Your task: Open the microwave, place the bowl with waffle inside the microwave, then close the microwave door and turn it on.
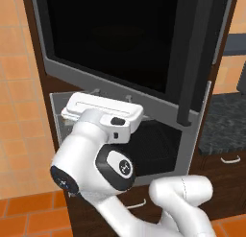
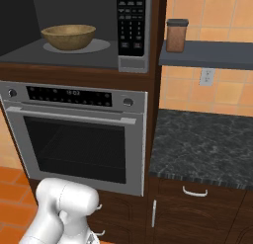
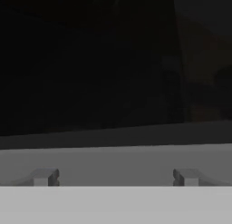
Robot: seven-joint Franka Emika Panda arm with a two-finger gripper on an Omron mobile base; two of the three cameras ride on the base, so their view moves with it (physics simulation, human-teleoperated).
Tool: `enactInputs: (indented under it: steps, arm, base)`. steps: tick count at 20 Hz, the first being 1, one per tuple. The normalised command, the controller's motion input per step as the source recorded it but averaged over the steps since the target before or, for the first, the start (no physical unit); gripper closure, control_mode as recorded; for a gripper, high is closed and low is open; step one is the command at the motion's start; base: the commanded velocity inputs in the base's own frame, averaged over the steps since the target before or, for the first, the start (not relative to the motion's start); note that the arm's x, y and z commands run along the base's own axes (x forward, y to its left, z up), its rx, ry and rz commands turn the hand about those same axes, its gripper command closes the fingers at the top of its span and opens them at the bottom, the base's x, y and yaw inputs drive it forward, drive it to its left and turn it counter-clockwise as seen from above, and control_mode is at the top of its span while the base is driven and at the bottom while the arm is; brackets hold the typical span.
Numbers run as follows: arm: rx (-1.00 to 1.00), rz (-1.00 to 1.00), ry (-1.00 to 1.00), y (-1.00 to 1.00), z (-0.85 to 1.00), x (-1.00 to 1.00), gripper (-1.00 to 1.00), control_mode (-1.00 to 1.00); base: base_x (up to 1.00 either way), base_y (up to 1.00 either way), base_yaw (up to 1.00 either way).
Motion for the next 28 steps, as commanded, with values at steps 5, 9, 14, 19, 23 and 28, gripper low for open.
enactInputs:
  steps: [5,9,14,19,23,28]
  arm:
    - [0.16,0.06,0.0,-0.57,0.12,0.72,-1.0,-1.0]
    - [0.14,0.12,0.0,-0.67,0.0,0.82,-1.0,-1.0]
    - [0.05,0.22,0.01,-0.64,0.0,0.77,-1.0,-1.0]
    - [0.05,0.2,0.08,-0.54,0.0,0.89,-1.0,-1.0]
    - [0.08,0.16,0.16,-0.42,0.0,0.95,-1.0,-1.0]
    - [0.11,0.16,0.2,-0.26,0.0,0.87,-1.0,-1.0]
  base:
    - [0.0,0.0,0.0]
    - [0.0,0.0,0.0]
    - [0.0,0.0,0.0]
    - [0.0,0.0,0.0]
    - [0.0,0.0,0.0]
    - [0.0,0.0,0.0]
